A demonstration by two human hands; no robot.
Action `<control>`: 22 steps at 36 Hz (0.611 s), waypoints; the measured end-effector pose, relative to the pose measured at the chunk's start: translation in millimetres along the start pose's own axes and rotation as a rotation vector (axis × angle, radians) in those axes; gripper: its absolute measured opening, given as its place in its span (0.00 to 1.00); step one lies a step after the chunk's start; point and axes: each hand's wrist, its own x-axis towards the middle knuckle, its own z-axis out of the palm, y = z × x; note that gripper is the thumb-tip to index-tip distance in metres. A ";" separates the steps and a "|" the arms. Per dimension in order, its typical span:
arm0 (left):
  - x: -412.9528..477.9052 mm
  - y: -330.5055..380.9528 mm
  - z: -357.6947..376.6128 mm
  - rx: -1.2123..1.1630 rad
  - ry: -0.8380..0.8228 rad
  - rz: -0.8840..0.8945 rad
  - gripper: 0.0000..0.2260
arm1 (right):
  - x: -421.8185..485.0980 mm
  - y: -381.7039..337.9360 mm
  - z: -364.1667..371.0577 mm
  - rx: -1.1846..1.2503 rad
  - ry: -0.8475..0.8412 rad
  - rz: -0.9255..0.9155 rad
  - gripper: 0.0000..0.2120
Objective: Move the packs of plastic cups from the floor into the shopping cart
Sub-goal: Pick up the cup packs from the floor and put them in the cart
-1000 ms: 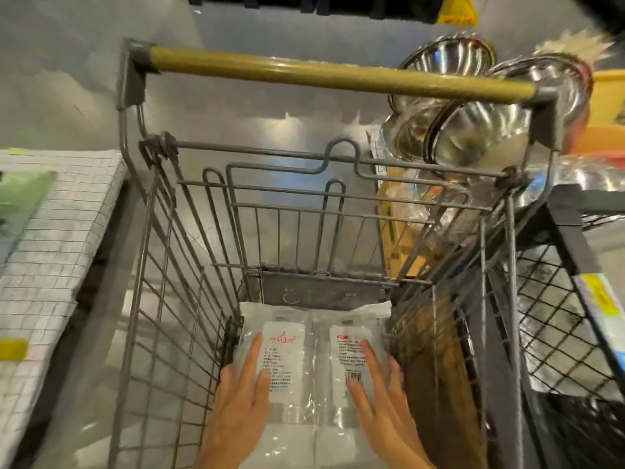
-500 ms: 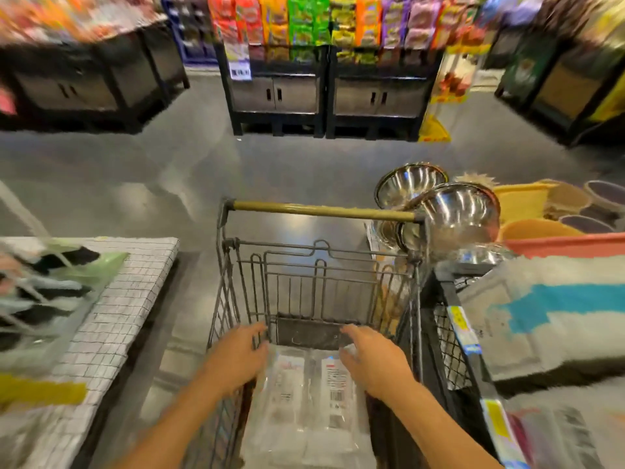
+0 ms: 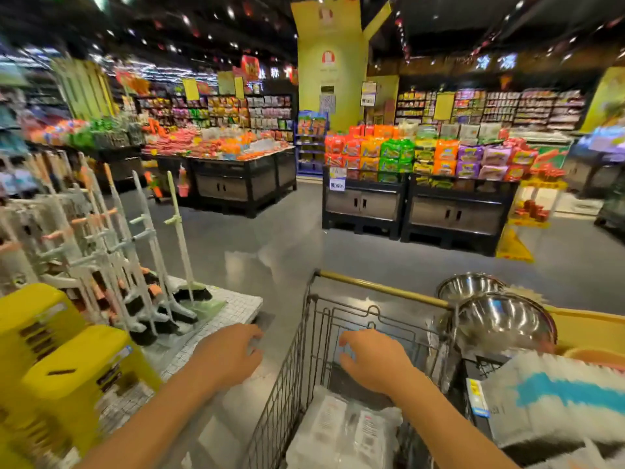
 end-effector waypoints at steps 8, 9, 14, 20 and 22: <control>-77.7 -50.0 -58.7 -0.003 0.128 -0.105 0.17 | -21.4 -97.1 -46.8 -0.066 0.039 -0.178 0.19; -87.7 -60.6 -63.1 -0.004 0.138 -0.113 0.17 | -22.5 -110.2 -50.3 -0.075 0.045 -0.197 0.19; -154.7 -109.7 -89.4 -0.019 0.200 -0.216 0.15 | -32.7 -188.3 -56.4 -0.096 0.070 -0.312 0.20; -256.6 -192.2 -103.7 -0.064 0.210 -0.392 0.17 | -53.0 -309.1 -38.1 -0.099 0.019 -0.479 0.20; -294.4 -225.7 -105.7 -0.024 0.200 -0.458 0.16 | -65.1 -356.4 -27.5 -0.079 0.015 -0.545 0.18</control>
